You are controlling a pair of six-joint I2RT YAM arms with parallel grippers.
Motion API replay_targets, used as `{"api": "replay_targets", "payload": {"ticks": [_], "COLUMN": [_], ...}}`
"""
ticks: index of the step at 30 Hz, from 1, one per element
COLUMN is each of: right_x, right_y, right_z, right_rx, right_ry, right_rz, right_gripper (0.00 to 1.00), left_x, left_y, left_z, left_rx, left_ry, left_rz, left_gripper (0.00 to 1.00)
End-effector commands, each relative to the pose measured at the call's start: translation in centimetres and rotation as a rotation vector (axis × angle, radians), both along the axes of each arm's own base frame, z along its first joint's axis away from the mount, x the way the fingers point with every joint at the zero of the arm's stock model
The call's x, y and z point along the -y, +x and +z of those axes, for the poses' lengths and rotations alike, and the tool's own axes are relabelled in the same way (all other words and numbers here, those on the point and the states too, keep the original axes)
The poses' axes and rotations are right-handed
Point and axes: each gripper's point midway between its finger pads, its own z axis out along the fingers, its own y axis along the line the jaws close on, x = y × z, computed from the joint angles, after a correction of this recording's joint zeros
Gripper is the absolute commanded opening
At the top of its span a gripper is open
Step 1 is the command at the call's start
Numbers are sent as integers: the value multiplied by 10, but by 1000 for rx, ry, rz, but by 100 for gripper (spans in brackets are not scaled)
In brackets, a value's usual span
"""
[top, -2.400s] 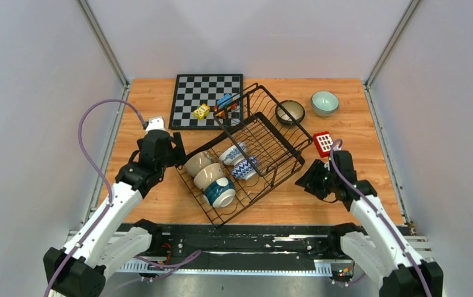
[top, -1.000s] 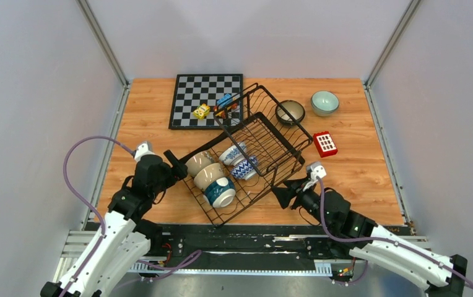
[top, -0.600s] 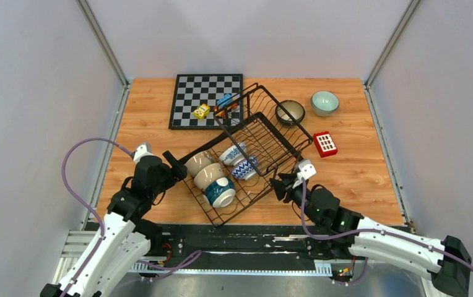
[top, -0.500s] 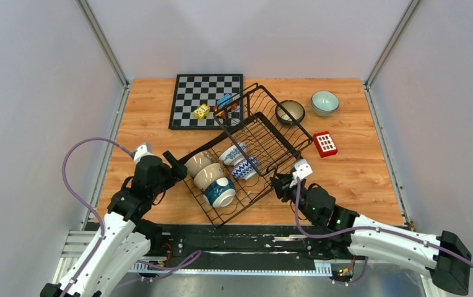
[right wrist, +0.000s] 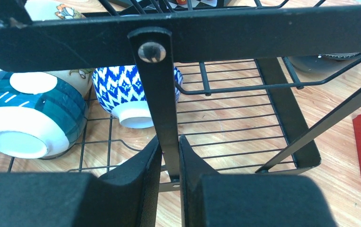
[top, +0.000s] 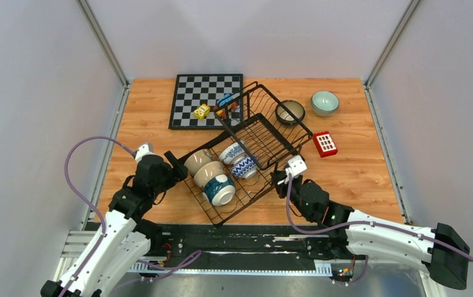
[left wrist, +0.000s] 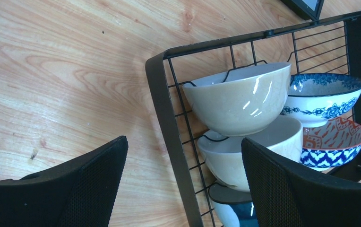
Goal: Unload the bowls from the dish rack
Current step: Adjust the dish rack at the center of the board.
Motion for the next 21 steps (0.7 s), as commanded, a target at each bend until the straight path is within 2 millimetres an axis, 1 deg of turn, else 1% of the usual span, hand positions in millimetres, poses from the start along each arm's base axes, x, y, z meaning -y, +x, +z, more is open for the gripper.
{"api": "replay_targets", "payload": {"ticks": [1, 4, 11, 18, 21], "right_x": [2, 11, 38, 42, 43], "right_y": [8, 12, 30, 38, 42], "right_z": [37, 39, 38, 46, 44], "right_rx": [36, 43, 18, 9, 1], "right_ry": [78, 67, 49, 66, 55], "right_rz": [-49, -84, -176, -184, -199], "right_gripper": [0, 0, 0, 0, 0], "left_x": [0, 0, 3, 4, 5], "left_y": [4, 5, 8, 10, 11], "left_z": [3, 4, 1, 0, 1], "left_rx": [13, 18, 11, 12, 13], "left_ry": [15, 19, 18, 20, 22], "left_rz": [-13, -16, -27, -35, -40], "left_gripper": [91, 91, 91, 91, 91]}}
